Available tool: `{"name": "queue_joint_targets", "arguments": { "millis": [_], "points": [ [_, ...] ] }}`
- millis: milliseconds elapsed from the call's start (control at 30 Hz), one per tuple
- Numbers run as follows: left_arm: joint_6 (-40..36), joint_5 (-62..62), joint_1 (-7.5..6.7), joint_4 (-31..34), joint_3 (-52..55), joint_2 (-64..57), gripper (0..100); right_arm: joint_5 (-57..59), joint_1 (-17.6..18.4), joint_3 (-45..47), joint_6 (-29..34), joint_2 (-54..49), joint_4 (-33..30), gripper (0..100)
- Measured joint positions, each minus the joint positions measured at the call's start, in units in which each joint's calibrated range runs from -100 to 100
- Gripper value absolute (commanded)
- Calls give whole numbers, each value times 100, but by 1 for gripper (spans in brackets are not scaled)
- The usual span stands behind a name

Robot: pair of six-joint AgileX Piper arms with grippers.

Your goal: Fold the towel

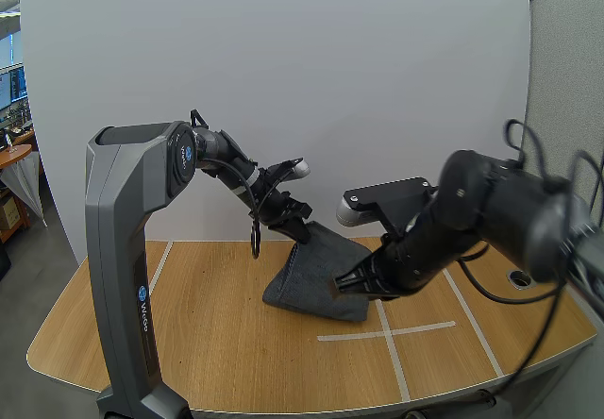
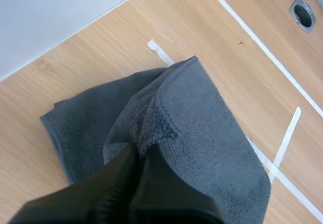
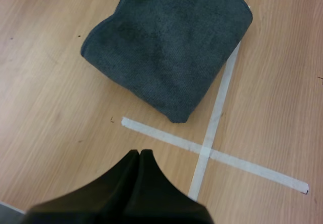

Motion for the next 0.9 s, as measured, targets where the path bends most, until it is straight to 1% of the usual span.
{"name": "queue_joint_targets", "arguments": {
  "millis": [233, 533, 633, 767, 833, 867, 900],
  "points": [
    [-135, 31, 0, 36, -355, -185, 0, -1657, 0, 0, -101, 1629, 24, 0],
    [-190, 58, 0, 81, -563, -189, 0, -2625, 0, 0, -148, 2460, -70, 0],
    [-249, 66, 0, 81, -785, -189, 0, -3374, 0, 0, -251, 3019, -96, 0],
    [-300, 66, 0, 81, -911, -189, 0, -3679, 0, 0, -251, 3214, -103, 0],
    [-335, 66, 0, 109, -1072, -189, 0, -4240, 0, 0, -251, 3472, -103, 0],
    [-335, 66, 0, 109, -1072, -189, 0, -4268, 0, 0, -251, 3580, -103, 0],
    [-347, 66, 0, 184, -1086, -189, 0, -4829, 0, 0, -269, 3668, -103, 0]
  ]
}}
